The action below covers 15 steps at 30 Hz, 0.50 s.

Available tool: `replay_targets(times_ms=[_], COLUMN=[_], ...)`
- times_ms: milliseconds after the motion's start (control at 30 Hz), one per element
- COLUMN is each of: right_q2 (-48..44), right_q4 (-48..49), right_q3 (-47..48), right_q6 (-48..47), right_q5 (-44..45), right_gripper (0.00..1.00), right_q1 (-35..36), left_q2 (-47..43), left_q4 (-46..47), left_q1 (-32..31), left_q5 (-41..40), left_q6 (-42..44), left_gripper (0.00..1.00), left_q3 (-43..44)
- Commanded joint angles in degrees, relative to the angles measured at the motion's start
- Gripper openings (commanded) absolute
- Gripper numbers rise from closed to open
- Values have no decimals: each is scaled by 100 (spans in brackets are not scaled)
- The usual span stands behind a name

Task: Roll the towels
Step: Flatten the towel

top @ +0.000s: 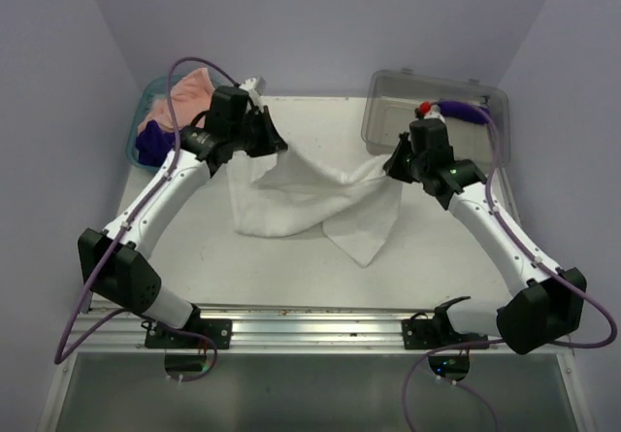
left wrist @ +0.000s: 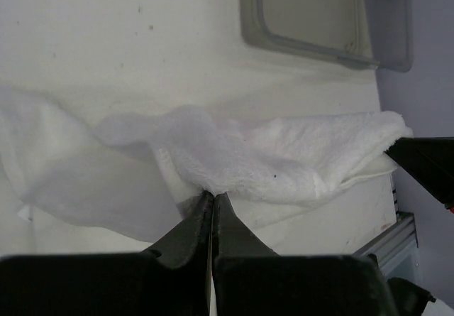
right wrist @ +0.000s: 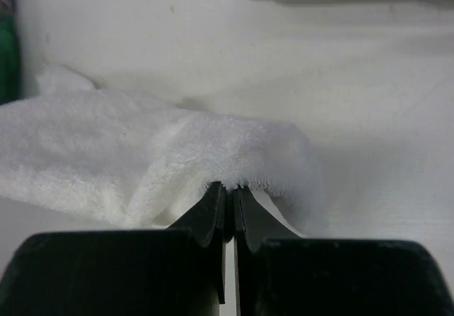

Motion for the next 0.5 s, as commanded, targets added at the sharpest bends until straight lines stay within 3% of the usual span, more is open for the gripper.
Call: replay_targets(times_ms=[0,167,467], right_q2=[-263,-500,-1325], right_q4=[-296,-507,-761], right_q3=[1167,2005,1953], right_q6=[-472,-605,-824], right_q5=[735,920,499], right_gripper=[0,0,0], right_q1=[-62,-71,-54], left_q2=[-390,-714,-698], left_q4=[-297,-568,-859], left_q1=[370,984,1082], left_q5=[110,489,-38], left_q6=[288,420,561], left_gripper=[0,0,0], left_q3=[908,1726,2553])
